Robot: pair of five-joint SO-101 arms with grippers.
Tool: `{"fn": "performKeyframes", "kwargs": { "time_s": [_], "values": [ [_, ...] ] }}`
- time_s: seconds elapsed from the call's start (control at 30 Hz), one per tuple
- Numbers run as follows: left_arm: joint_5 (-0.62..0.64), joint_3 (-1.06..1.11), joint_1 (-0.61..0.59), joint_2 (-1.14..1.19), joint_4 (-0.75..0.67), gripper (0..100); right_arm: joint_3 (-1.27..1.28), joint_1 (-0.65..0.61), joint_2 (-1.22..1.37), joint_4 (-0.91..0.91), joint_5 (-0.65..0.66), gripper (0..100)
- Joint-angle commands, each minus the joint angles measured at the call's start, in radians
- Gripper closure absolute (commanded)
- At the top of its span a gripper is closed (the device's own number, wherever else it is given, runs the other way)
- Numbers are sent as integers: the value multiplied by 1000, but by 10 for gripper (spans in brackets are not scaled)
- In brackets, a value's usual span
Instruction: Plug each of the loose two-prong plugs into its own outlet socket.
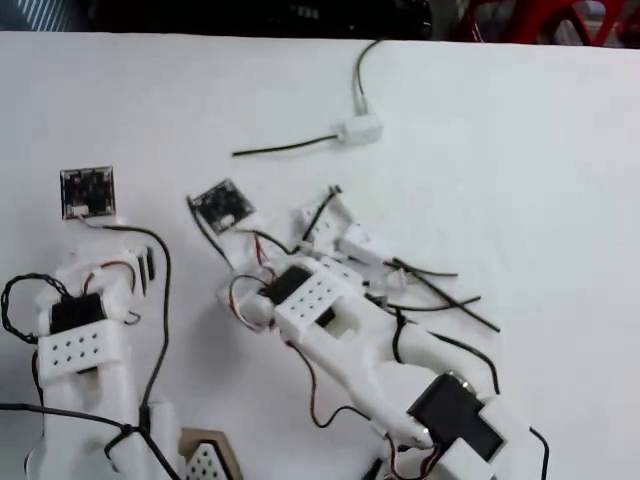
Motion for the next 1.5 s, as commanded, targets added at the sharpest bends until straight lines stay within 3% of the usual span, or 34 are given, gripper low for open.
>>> {"fn": "performKeyframes", "kwargs": {
  "time_s": [0.0,1.03,1.47],
  "values": [
    [8,-6,-12,-38,-21,823,8,-22,25,-16,81,982],
    [8,-5,-12,-30,-21,823,-20,-4,70,64,158,982],
    [6,12,-12,-38,-23,823,-48,88,-358,45,160,981]
  ]
}}
